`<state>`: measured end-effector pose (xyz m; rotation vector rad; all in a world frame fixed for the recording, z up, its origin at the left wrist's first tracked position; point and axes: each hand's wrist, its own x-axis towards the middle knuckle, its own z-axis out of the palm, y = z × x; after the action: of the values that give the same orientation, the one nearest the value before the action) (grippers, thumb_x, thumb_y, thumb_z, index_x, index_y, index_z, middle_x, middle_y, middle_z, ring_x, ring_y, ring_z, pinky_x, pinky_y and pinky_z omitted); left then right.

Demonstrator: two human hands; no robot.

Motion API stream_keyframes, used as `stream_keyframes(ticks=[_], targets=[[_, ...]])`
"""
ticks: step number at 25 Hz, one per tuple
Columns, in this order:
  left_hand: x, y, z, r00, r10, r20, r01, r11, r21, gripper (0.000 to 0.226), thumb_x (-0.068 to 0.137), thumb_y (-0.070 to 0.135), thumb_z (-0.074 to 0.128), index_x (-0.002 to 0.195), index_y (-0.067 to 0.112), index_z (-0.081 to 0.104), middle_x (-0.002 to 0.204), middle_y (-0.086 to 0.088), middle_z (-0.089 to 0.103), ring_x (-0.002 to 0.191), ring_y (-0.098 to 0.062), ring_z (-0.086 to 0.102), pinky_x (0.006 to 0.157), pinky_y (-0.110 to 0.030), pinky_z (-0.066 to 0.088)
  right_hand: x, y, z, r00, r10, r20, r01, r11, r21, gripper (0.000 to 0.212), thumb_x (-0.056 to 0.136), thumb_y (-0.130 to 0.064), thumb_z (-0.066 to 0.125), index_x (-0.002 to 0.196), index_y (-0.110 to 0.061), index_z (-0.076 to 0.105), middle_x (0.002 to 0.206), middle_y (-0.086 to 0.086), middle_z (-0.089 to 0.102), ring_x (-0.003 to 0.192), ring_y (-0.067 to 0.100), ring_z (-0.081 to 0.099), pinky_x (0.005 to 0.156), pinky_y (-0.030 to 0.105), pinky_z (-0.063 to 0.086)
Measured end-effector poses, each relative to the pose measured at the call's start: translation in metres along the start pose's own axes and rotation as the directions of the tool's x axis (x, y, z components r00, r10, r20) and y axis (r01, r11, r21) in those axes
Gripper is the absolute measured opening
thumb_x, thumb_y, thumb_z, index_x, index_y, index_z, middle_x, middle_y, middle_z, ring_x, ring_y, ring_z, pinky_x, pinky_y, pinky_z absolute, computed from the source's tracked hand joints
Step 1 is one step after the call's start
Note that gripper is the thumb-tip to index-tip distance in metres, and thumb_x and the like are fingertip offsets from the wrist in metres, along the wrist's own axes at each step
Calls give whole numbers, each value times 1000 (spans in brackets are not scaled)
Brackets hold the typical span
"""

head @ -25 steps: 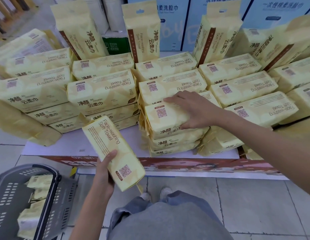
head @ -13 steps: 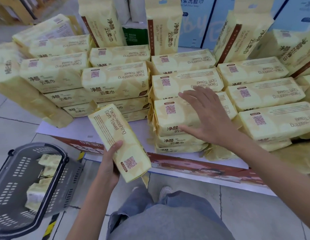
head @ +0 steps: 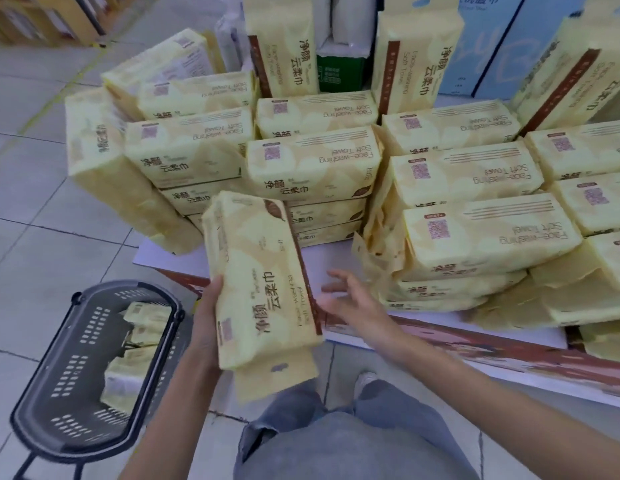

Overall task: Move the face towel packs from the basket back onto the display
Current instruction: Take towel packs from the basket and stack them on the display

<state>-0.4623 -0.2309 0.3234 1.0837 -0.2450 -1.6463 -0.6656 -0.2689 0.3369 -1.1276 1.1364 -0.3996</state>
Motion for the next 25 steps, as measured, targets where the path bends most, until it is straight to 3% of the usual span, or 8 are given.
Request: stream_keyframes(ticks=[2, 6, 12, 15, 18, 19, 22, 25], targets=[[4, 25, -14, 997, -71, 11, 70, 993, 97, 46, 48, 55, 76, 74, 17, 79, 83, -14, 74, 66, -26, 71, 52, -35, 57, 25, -20, 15, 998, -39, -44, 37, 999, -24, 80, 80, -31, 68, 143, -28, 20, 144, 0, 35, 121, 14, 44, 90, 24, 43], [19, 73, -40, 939, -323, 113, 267, 899, 348, 69, 14, 45, 92, 73, 11, 78, 76, -14, 74, 63, -28, 71, 51, -37, 57, 67, -54, 19, 971, -239, 6, 236, 955, -182, 122, 57, -30, 87, 146, -39, 6, 154, -6, 22, 136, 7, 28, 111, 31, 27], [43, 120, -61, 804, -584, 110, 414, 683, 601, 82, 18, 44, 93, 89, 7, 76, 87, -18, 73, 73, -32, 71, 68, -42, 57, 90, -60, 24, 939, -72, 336, 146, 969, -201, 85, 53, -22, 84, 128, -20, 43, 122, 5, 63, 111, 19, 62, 90, 36, 54], [52, 126, -76, 863, -499, 82, 415, 792, 448, 90, 24, 55, 88, 95, 2, 72, 84, -22, 73, 70, -34, 71, 52, -38, 58, 85, -44, 22, 976, -95, 198, 92, 995, 26, 76, 56, -7, 78, 123, -23, 46, 120, 7, 65, 109, 19, 63, 88, 31, 54], [54, 127, -101, 822, -417, 389, 368, 909, 195, 93, 66, 65, 66, 137, 8, 47, 132, -25, 54, 118, -42, 54, 93, -49, 47, 81, -22, 12, 995, -103, -7, 103, 982, 159, 77, 55, -3, 80, 122, -21, 47, 118, 8, 65, 107, 21, 64, 85, 32, 56], [55, 122, -106, 799, -389, 459, 319, 920, 226, 89, 71, 63, 63, 142, 14, 40, 137, -20, 50, 124, -42, 47, 96, -52, 42, 79, -16, 9, 993, -98, -69, 108, 981, 162, 72, 58, 1, 81, 116, -24, 48, 115, 6, 65, 105, 22, 64, 83, 31, 57], [60, 92, -101, 985, -88, 146, -26, 770, 637, 76, 56, 38, 74, 127, 35, 47, 112, -2, 68, 108, -32, 59, 74, -34, 54, 78, -4, 5, 979, -65, -193, 84, 992, 96, 66, 64, 5, 78, 110, -28, 44, 105, -7, 62, 96, 8, 61, 68, 16, 54], [70, 60, -86, 983, 84, 166, -181, 629, 756, 100, 39, 25, 88, 128, 30, 45, 116, 6, 59, 106, -19, 61, 72, -25, 57, 84, 14, 2, 966, -35, -257, 42, 999, 20, 76, 60, 1, 83, 120, -19, 41, 112, -1, 61, 99, 8, 59, 67, 13, 52]])
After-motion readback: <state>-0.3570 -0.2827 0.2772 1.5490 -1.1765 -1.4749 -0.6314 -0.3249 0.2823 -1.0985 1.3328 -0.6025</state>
